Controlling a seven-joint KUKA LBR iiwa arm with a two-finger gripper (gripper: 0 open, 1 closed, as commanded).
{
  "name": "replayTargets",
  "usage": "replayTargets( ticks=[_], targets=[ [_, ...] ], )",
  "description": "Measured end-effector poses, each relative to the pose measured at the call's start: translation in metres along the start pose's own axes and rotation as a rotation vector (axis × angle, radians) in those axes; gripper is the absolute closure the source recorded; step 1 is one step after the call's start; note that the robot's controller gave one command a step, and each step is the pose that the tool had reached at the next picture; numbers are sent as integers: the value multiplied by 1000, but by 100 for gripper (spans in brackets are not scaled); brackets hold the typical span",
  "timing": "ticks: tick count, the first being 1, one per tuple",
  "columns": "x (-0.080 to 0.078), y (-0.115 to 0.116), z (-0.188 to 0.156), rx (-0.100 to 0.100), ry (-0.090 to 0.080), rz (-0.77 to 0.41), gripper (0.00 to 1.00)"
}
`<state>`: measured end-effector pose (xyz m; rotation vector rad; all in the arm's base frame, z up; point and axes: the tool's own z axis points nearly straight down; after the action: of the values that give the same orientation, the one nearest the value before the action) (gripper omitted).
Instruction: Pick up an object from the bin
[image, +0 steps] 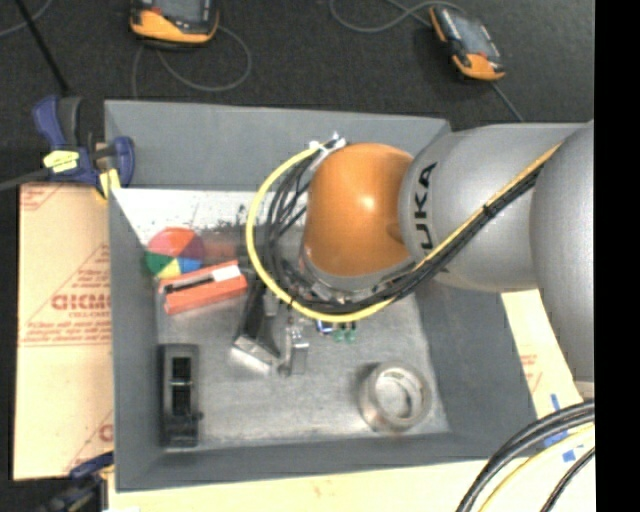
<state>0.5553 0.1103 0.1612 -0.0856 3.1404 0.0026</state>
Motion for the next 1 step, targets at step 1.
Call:
replayTargets(
  ticks=[1],
  targets=[
    [-28, -36, -3, 4, -8, 7, 0]
  ],
)
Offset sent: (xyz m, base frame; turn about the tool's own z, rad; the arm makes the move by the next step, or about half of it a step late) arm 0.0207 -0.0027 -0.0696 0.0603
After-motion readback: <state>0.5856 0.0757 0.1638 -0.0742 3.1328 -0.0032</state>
